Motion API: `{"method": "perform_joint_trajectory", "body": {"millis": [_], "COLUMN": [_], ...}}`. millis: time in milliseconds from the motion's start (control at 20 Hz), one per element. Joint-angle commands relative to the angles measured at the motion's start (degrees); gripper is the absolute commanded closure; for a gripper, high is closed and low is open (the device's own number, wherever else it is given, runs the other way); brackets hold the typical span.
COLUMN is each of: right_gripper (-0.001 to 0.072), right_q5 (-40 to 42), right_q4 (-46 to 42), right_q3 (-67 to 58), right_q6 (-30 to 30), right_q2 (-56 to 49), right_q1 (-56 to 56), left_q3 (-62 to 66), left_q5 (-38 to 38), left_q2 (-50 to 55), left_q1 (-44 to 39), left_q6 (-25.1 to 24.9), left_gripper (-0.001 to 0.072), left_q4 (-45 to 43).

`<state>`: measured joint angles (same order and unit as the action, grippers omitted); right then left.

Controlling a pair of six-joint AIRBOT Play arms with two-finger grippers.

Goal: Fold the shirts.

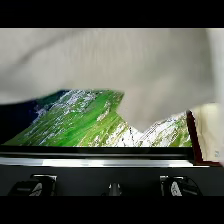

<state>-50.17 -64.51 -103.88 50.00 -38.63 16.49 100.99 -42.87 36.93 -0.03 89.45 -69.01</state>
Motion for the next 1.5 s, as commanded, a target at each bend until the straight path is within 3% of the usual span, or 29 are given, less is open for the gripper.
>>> {"method": "perform_joint_trajectory", "body": {"millis": [0,250,500,650,850,1050,1200,1300,1450], "right_gripper": [0.0697,0.0696,0.0697,0.0697,0.0696,0.0696,0.0696,0.0696,0.0696], "right_q5": [-2.9,-16.6,-36.0,-35.0,-24.1,-9.9,-4.2,-7.2,-26.2], "right_q4": [-1.3,-1.5,-1.6,-5.4,-6.0,-4.9,-5.0,-5.4,-10.7], "right_q3": [-0.3,-0.3,-0.2,-0.1,-0.1,-0.1,-0.1,-0.1,-0.1], "right_q6": [-0.1,3.7,4.9,4.9,5.9,8.3,8.2,6.1,4.8], "right_q2": [0.9,-10.3,-33.8,-49.4,-63.9,-68.2,-68.0,-66.1,-61.4], "right_q1": [0.0,0.0,0.0,-3.5,-8.4,-9.6,-9.5,-9.3,-9.1], "left_q3": [0.8,0.8,0.7,0.8,0.8,0.8,1.4,3.9,7.6], "left_q5": [-1.0,-13.4,-25.7,-26.2,-24.0,-14.5,-7.2,-10.2,-29.0], "left_q2": [0.5,11.4,33.0,48.2,63.6,69.1,69.2,69.0,68.7], "left_q1": [0.0,0.0,-0.5,-1.3,-1.5,-1.5,-1.4,-0.8,0.9], "left_q6": [0.6,0.6,-1.4,-2.6,-2.4,-2.4,-2.4,-2.5,-8.2], "left_gripper": [0.0679,0.0679,0.0677,0.0677,0.0677,0.0676,0.0677,0.0677,0.0677], "left_q4": [-3.7,-8.8,-9.2,-9.0,-7.9,-7.5,-7.5,-7.6,-7.9]}}
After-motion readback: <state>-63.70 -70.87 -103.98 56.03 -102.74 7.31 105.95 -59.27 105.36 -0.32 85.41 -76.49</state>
